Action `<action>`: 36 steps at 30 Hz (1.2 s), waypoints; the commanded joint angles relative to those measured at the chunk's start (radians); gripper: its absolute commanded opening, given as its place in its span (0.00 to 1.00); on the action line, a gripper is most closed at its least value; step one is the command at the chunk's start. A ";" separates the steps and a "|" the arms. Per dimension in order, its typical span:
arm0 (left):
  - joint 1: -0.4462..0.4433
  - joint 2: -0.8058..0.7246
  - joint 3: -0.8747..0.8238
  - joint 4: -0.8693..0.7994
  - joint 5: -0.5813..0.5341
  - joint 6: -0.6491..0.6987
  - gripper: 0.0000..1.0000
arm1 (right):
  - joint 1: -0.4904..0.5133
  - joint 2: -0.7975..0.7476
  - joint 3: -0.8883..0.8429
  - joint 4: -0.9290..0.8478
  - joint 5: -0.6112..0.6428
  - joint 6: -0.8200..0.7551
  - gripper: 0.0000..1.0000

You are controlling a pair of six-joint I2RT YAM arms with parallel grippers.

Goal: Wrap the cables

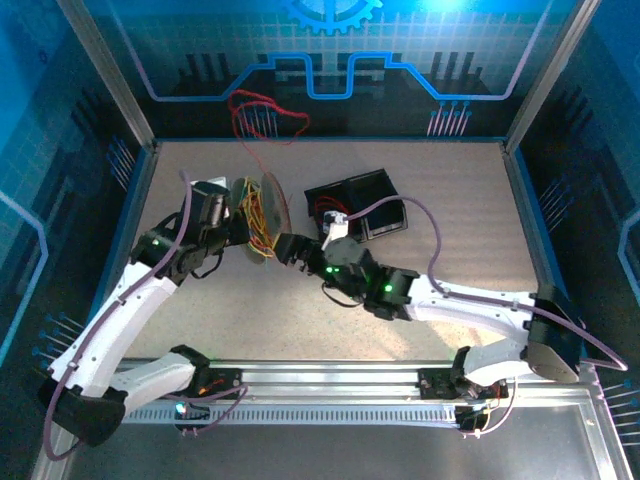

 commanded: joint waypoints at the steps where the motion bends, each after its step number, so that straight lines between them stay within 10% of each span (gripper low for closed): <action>1: 0.005 -0.038 0.038 0.151 -0.012 0.108 0.00 | -0.014 -0.093 -0.025 -0.115 -0.178 -0.222 1.00; 18: -0.133 -0.050 0.004 0.166 -0.102 0.301 0.00 | -0.477 -0.297 0.046 -0.339 -0.791 -0.416 1.00; 36: -0.137 -0.173 0.213 -0.125 -0.209 0.226 0.00 | -0.587 0.064 0.244 -0.449 -0.689 -0.218 0.94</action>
